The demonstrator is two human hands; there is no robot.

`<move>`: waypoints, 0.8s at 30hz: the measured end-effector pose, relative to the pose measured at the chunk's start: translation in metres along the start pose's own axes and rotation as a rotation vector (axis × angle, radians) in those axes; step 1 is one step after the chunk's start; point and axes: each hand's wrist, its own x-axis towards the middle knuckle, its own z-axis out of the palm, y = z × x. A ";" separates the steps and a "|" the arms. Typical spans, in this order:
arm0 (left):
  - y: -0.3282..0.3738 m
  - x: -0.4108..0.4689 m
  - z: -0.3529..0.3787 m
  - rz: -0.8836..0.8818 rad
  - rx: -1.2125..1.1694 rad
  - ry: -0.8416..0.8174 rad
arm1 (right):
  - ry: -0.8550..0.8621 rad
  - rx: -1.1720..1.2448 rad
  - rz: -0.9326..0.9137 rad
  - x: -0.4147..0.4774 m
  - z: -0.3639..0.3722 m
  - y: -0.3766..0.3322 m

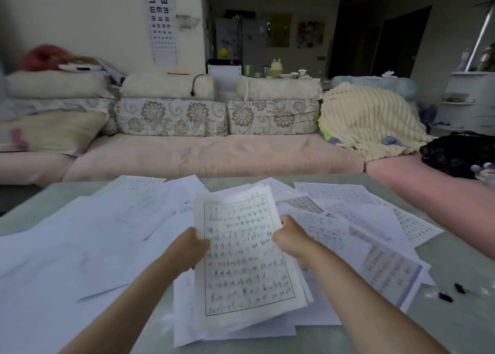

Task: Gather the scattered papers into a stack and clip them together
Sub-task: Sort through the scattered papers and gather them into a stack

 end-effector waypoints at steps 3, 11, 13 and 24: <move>-0.034 0.009 -0.011 -0.027 0.133 0.012 | -0.013 -0.080 -0.003 0.015 0.036 -0.001; -0.059 0.019 0.004 0.204 0.667 0.043 | 0.048 -0.646 0.088 0.036 0.077 0.008; -0.057 0.021 0.009 0.196 0.693 -0.014 | -0.017 -0.581 0.037 0.035 0.075 0.011; 0.013 0.025 0.052 0.445 0.355 0.131 | 0.127 -0.531 -0.076 0.027 -0.035 0.065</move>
